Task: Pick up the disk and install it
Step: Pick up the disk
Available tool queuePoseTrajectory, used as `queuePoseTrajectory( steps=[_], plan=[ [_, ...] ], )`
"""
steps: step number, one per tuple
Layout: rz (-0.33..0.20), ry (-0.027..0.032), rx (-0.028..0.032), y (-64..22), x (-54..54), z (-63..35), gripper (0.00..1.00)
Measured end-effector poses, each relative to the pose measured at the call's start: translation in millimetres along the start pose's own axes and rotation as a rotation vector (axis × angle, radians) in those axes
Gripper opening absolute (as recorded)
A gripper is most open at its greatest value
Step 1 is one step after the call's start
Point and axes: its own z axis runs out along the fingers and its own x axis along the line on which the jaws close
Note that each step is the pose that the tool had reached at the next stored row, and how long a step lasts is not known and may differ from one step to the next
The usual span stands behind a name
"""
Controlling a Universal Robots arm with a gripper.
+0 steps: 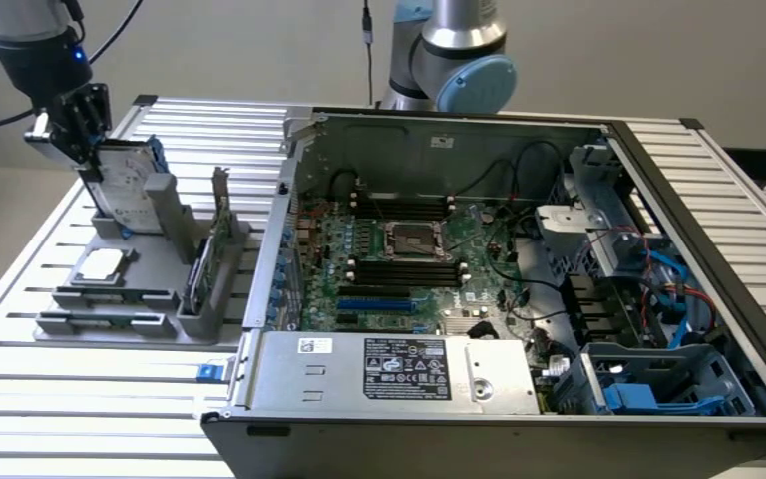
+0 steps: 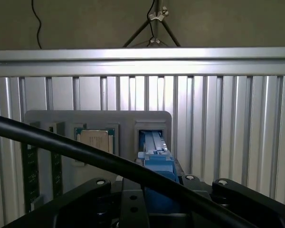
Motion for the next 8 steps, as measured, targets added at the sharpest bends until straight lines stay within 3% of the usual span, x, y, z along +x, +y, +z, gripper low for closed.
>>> queuePoseTrajectory(
  steps=[8],
  plan=[
    [0.001, 0.0, 0.0001, 0.1, 0.2, 0.1, 0.33]
  ],
)
